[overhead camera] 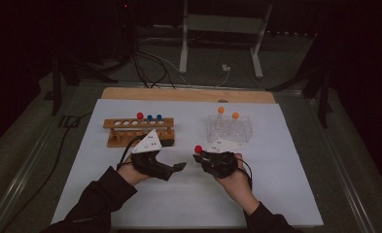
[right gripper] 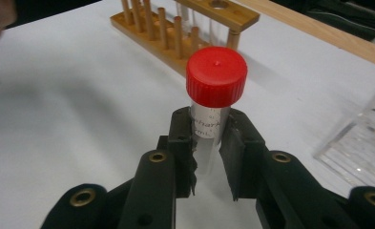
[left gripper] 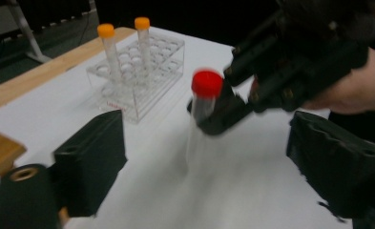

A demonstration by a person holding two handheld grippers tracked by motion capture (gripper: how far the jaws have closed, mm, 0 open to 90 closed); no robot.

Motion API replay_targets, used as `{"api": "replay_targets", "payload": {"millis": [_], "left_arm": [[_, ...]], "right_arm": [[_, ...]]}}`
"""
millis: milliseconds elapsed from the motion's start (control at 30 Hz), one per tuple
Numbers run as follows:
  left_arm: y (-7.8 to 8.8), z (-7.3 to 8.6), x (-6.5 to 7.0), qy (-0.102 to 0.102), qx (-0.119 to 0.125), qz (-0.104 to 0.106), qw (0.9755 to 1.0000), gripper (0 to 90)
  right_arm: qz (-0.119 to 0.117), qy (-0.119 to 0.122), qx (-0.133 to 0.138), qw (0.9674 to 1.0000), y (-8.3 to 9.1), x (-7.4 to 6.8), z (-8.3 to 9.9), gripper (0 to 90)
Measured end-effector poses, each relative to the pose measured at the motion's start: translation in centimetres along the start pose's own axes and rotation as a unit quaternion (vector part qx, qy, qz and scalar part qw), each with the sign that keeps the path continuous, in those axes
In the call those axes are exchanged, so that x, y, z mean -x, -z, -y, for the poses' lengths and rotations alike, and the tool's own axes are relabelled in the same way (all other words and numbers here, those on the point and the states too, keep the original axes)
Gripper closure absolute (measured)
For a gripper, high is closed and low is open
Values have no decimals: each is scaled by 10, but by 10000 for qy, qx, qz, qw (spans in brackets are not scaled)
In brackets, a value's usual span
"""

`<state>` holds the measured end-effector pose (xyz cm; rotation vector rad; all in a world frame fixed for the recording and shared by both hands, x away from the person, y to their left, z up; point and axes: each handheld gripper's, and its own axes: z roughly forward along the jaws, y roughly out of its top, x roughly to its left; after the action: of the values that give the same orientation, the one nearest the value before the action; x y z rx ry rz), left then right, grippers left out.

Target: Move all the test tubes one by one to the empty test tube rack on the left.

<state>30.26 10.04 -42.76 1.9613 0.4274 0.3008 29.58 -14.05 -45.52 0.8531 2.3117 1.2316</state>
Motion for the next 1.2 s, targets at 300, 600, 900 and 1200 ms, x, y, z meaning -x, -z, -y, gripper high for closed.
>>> {"api": "replay_targets", "payload": {"millis": [300,600,900,1200], "left_arm": [[-25,-9,-1,-133,-114,-125,9998,309],[-37,-11,1,-247,-148,5,9996,524],[-43,-8,2,-483,-167,102,9986,662],[-44,-10,3,-514,-236,127,9983,716]], "right_arm": [[-90,43,-28,9999,-2,-5,1,751],[-115,52,-17,9999,-2,-5,1,751],[-98,51,-43,9999,-2,-5,2,751],[-92,33,-62,9999,-2,-4,1,751]]}}
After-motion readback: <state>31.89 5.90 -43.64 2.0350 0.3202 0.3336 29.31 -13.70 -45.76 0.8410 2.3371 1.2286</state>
